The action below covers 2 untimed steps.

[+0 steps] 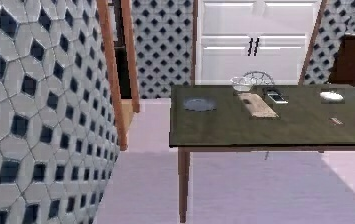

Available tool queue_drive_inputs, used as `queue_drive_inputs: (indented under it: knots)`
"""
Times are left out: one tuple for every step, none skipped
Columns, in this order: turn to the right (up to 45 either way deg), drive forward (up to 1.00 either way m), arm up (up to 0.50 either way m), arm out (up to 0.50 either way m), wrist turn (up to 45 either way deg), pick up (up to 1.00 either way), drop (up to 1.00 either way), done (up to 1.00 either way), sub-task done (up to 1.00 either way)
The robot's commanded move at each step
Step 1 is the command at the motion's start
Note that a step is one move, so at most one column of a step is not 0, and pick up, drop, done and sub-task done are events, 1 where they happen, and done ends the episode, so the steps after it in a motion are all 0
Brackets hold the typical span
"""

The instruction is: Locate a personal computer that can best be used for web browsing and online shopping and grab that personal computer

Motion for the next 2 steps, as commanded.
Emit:
queue_drive_inputs:
  knots:
    - [0.0, 0.3, 0.0, 0.0, 0.0, 0.0, 0.0, 0.0, 0.0]
    - [45.0, 0.0, 0.0, 0.0, 0.0, 0.0, 0.0, 0.0, 0.0]
